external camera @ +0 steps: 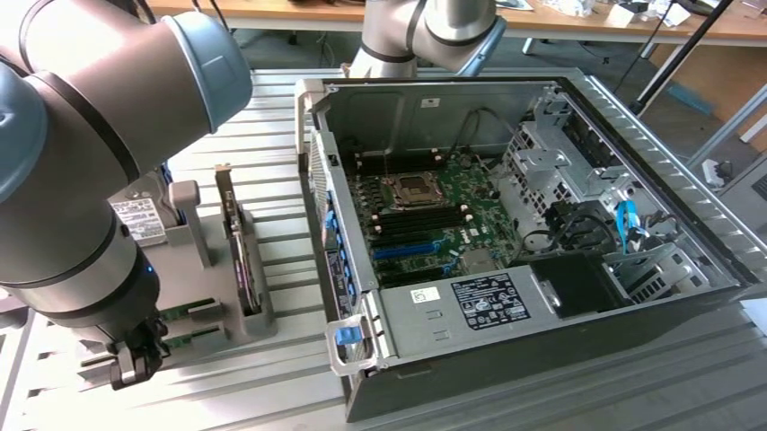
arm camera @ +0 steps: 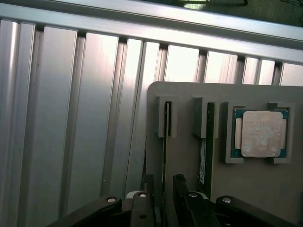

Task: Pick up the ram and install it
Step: 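Pick up the ram and move it above insertion slot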

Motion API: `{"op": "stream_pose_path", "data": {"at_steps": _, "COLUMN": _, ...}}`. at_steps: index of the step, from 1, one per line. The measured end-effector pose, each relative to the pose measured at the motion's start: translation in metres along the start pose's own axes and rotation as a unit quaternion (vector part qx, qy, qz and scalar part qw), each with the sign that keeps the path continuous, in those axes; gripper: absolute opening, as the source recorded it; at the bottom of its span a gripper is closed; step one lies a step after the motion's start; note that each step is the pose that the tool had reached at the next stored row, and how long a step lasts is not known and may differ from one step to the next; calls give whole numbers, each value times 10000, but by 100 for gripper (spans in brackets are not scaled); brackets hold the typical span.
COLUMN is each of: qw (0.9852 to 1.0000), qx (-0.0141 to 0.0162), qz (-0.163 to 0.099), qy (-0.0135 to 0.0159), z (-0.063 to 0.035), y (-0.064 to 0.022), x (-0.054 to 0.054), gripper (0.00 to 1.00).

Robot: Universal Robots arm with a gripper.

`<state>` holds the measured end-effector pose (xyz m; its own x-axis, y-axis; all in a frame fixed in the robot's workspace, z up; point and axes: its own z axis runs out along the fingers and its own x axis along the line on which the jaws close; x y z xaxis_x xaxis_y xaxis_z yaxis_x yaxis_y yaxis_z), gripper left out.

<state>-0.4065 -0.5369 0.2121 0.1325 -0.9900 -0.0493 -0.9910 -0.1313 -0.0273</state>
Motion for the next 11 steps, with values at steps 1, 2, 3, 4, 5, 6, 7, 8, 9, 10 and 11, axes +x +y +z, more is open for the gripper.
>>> {"op": "stream_pose_path", "data": {"at_steps": 1, "qw": 10000, "qx": 0, "qz": 0, "qy": 0, "z": 1, "y": 0, "x": 0, "gripper": 30}}
{"op": "stream_pose_path", "data": {"at_steps": 2, "qw": 10000, "qx": 1, "qz": 0, "qy": -1, "z": 2, "y": 0, "x": 0, "gripper": 30}}
{"op": "stream_pose_path", "data": {"at_steps": 3, "qw": 10000, "qx": 1, "qz": 0, "qy": -1, "z": 2, "y": 0, "x": 0, "gripper": 30}}
{"op": "stream_pose_path", "data": {"at_steps": 4, "qw": 10000, "qx": 1, "qz": 0, "qy": -1, "z": 2, "y": 0, "x": 0, "gripper": 30}}
{"op": "stream_pose_path", "data": {"at_steps": 5, "qw": 10000, "qx": 1, "qz": 0, "qy": -1, "z": 2, "y": 0, "x": 0, "gripper": 30}}
{"op": "stream_pose_path", "data": {"at_steps": 6, "qw": 10000, "qx": 2, "qz": 0, "qy": -1, "z": 5, "y": 0, "x": 0, "gripper": 30}}
{"op": "stream_pose_path", "data": {"at_steps": 7, "qw": 10000, "qx": 3, "qz": 0, "qy": -2, "z": 11, "y": 0, "x": 0, "gripper": 30}}
{"op": "stream_pose_path", "data": {"at_steps": 8, "qw": 10000, "qx": 2, "qz": 0, "qy": -1, "z": 13, "y": 0, "x": 0, "gripper": 30}}
{"op": "stream_pose_path", "data": {"at_steps": 9, "qw": 10000, "qx": 1, "qz": 0, "qy": -1, "z": 13, "y": 0, "x": 0, "gripper": 30}}
{"op": "stream_pose_path", "data": {"at_steps": 10, "qw": 10000, "qx": 1, "qz": 0, "qy": 0, "z": 13, "y": 0, "x": 0, "gripper": 30}}
{"op": "stream_pose_path", "data": {"at_steps": 11, "qw": 10000, "qx": 1, "qz": 0, "qy": -1, "z": 13, "y": 0, "x": 0, "gripper": 30}}
